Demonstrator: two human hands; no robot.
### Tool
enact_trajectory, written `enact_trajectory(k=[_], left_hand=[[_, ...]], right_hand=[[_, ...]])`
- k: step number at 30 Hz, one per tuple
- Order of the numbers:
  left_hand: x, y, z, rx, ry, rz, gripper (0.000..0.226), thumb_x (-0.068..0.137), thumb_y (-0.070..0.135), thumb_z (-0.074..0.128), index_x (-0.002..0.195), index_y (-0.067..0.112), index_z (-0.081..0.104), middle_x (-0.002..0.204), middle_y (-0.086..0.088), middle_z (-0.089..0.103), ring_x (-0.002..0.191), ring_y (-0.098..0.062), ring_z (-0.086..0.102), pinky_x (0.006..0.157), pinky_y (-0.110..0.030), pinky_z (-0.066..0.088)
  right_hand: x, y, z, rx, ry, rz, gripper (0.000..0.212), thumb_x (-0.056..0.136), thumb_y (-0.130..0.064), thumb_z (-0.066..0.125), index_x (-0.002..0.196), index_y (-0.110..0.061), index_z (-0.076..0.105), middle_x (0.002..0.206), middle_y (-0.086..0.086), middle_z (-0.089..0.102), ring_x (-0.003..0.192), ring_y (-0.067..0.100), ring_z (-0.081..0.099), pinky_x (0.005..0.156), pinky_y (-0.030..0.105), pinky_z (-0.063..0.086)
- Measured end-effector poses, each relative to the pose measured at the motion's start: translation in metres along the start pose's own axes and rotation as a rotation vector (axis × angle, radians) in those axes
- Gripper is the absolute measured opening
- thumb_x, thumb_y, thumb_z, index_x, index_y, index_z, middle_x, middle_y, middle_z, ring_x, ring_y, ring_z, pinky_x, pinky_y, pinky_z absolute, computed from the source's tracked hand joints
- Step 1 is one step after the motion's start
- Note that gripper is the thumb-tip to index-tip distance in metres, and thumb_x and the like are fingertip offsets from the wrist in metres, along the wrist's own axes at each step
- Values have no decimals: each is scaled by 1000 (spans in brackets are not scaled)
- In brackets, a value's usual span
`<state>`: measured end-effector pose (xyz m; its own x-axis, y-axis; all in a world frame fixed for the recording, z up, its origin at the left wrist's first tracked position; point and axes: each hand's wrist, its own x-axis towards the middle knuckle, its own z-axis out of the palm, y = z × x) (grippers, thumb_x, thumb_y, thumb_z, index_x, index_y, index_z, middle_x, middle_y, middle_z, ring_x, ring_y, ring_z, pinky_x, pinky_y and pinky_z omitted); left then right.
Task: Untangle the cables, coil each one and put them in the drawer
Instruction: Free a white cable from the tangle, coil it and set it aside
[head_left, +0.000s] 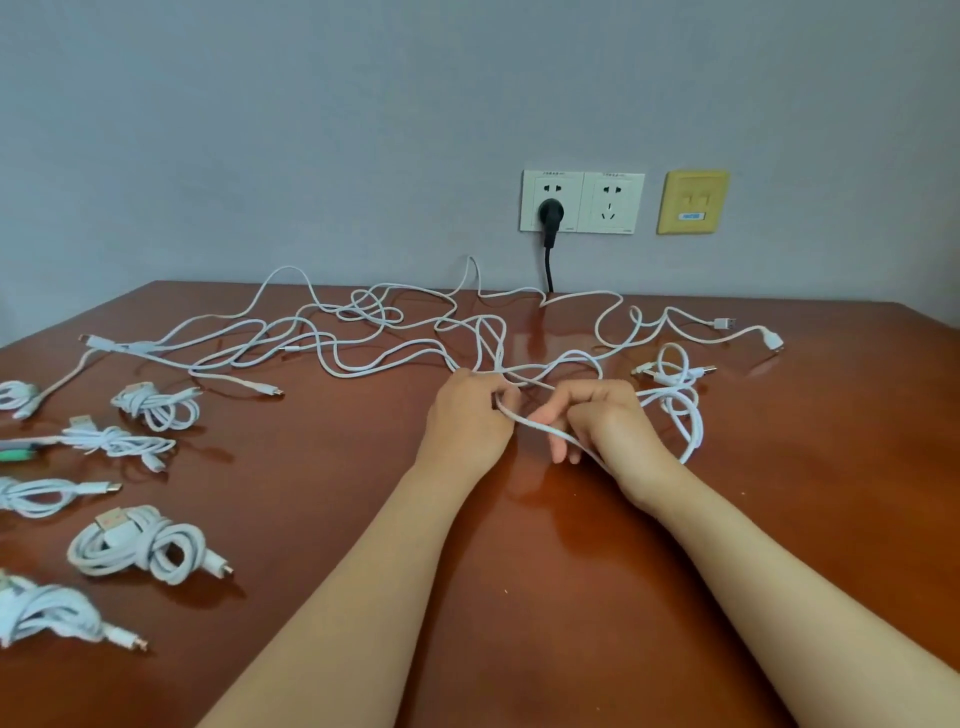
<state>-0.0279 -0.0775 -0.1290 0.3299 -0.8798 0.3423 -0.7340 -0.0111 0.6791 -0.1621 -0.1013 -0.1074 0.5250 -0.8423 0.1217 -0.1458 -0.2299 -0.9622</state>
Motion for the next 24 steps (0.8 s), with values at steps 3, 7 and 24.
enact_trajectory(k=[3,7,24], left_hand=[[-4,5,-8,-135,-79,-26,15,81,20,64,69,20,72,78,-7,69,70,-14,60,62,-17,43],[-10,17,-14,-364,-519,87,10,73,16,73,66,22,75,78,2,71,81,-8,63,80,-20,46],[13,-16,-7,-131,-112,-106,26,87,4,50,108,19,56,114,4,59,111,-16,54,87,-19,36]], right_hand=[[10,3,-10,15,-35,314,54,79,13,36,33,-7,57,37,6,53,32,17,49,36,15,41],[25,8,-6,214,282,271,18,87,-11,52,93,1,63,83,15,65,70,26,61,59,31,51],[3,4,-8,-643,98,-12,25,58,-3,45,43,-19,56,67,6,67,74,26,59,69,33,49]])
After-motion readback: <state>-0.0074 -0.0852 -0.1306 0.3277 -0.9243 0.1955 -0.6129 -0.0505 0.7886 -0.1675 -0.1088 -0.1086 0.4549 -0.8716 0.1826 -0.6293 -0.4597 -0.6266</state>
